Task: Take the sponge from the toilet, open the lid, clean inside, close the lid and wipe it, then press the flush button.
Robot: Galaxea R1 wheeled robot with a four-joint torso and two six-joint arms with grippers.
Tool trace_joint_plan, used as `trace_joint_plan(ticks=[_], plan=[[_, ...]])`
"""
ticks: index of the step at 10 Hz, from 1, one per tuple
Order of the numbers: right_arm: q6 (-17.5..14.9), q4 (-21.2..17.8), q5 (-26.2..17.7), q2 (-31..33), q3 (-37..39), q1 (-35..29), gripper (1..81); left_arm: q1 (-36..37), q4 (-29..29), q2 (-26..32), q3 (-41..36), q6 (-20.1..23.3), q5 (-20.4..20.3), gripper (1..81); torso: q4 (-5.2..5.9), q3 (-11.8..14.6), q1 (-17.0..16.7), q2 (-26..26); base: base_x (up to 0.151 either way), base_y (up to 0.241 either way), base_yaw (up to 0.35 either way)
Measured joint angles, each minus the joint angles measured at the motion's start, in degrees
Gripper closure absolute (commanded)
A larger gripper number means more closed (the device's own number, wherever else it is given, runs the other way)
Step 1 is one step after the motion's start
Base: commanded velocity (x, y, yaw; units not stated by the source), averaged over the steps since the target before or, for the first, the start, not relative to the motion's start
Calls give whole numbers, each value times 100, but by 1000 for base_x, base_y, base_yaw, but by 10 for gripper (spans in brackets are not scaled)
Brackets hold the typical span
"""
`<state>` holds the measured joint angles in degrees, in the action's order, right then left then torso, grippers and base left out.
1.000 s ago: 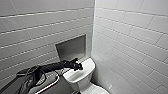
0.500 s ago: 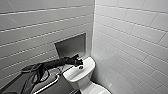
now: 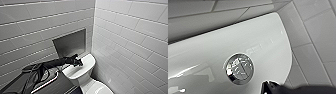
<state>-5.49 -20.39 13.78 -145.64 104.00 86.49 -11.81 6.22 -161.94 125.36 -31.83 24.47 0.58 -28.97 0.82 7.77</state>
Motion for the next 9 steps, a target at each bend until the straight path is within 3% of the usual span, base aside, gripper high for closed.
trace_joint_plan(ticks=[2,6,9], plan=[[0,0,5,-2,2,-24,811,-9,0,0,15,2,15,811,0,-151,4,-5,0,0,0],[-2,0,15,-39,2,-63,811,13,0,-46,162,6,-35,811,0,-175,4,-7,0,0,0],[-2,0,17,-34,2,-61,811,13,-55,-79,310,11,-311,811,0,-253,4,-7,0,0,0]])
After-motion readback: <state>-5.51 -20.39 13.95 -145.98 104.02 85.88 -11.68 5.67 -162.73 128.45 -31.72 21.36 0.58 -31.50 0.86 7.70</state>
